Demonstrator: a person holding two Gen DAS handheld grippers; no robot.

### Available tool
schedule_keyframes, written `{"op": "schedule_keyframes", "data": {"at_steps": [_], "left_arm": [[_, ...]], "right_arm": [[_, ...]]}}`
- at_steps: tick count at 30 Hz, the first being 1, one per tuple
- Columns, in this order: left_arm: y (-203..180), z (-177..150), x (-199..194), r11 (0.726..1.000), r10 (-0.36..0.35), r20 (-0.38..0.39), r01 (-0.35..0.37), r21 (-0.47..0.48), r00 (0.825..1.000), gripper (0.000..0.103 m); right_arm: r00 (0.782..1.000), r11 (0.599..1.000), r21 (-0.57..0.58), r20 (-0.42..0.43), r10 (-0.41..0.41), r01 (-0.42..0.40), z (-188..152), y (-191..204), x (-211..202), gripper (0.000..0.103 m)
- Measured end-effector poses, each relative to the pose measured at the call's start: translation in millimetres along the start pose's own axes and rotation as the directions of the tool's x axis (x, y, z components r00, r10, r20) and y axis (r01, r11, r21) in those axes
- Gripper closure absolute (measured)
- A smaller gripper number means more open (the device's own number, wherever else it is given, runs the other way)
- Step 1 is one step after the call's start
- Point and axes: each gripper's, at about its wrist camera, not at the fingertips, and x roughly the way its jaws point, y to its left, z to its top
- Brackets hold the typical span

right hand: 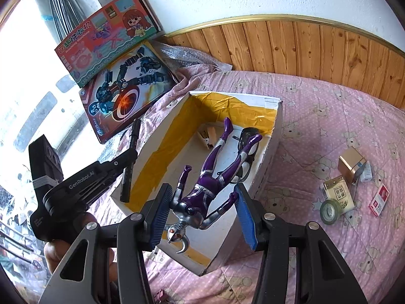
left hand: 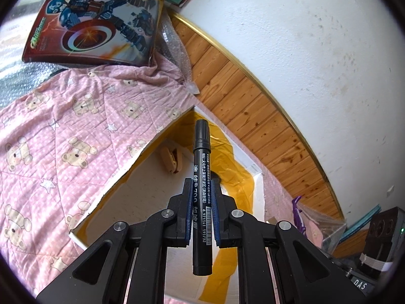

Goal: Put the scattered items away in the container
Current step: 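Carry the marker and purple figure over the white box with both tools, then open both tools to release the figure and marker into the box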

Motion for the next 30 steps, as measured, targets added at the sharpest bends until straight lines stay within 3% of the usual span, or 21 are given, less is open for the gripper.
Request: {"op": "schedule_keyframes", "data": {"at_steps": [5,12,21,30], "left_arm": [[-10.5,-5.5,9.3,0.994,0.071,-0.032,-0.068,0.085,0.997,0.090],[-20.4,-10.6,18.1,0.953,0.226,-0.023,-0.216,0.214,0.974,0.090],[-18.6,-10.7,26.9,0.922,0.300,-0.019,-0.285,0.261,0.954,0.090],[-11.8,-10.4,36.5,0.916,0.327,-0.044,-0.305,0.262,0.944,0.090]], "right_arm": [[0.999,0.999,-0.044,-0.030,0.010,-0.012,6.6,6.9,14.3,0.051],[0.995,0.992,-0.122,-0.101,0.007,-0.019,8.4,17.8,42.3,0.051],[0.982,0.983,-0.184,-0.187,-0.025,-0.010,19.7,25.6,77.7,0.051],[0.965,0.987,-0.162,-0.259,-0.043,0.001,39.4,27.9,111.2,0.051]]}}
